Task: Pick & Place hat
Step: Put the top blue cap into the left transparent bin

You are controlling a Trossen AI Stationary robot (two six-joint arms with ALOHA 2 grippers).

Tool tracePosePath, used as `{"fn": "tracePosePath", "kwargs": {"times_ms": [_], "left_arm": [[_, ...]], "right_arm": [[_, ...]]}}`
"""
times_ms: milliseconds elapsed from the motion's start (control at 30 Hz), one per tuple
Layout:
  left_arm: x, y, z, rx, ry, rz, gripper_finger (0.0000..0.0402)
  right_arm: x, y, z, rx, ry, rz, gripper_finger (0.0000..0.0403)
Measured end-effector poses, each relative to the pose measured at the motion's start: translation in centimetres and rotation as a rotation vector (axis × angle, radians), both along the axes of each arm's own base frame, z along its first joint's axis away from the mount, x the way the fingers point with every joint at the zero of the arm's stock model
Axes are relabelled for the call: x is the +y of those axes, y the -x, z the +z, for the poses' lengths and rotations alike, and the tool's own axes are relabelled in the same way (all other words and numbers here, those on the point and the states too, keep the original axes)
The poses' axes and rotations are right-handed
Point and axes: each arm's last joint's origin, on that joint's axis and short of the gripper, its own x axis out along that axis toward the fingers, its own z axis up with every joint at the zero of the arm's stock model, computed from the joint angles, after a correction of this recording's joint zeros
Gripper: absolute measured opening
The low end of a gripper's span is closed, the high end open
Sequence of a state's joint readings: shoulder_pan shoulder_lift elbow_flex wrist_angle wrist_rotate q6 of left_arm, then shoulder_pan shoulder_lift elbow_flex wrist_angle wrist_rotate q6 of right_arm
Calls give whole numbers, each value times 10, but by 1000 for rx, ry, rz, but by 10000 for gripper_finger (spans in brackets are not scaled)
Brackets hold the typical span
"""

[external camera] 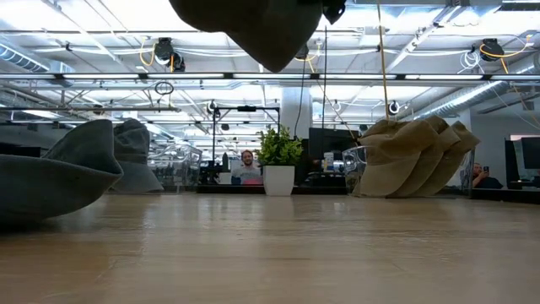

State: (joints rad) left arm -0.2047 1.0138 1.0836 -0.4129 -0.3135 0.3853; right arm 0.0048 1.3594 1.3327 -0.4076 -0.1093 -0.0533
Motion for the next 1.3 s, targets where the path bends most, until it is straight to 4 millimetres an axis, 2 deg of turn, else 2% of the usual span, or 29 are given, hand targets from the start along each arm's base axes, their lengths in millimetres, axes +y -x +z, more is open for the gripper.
{"fn": "tracePosePath", "kwargs": {"times_ms": [300,600,767,967,1133,1300], "left_arm": [[-1,0,-1,9,67,-29,144],[0,7,5,-24,48,-37,22],[2,15,10,-54,95,-49,22],[5,31,19,-109,147,-61,22],[8,46,28,-164,192,-54,22],[14,59,43,-240,295,-10,22]], "right_arm": [[1,0,0,-1,10,9,0],[1,0,0,-4,20,11,1],[0,-1,2,-18,-17,-41,28],[-9,3,6,-19,-85,-116,114],[-12,8,10,-33,-48,-164,182],[-11,12,16,-71,22,-249,216]]}}
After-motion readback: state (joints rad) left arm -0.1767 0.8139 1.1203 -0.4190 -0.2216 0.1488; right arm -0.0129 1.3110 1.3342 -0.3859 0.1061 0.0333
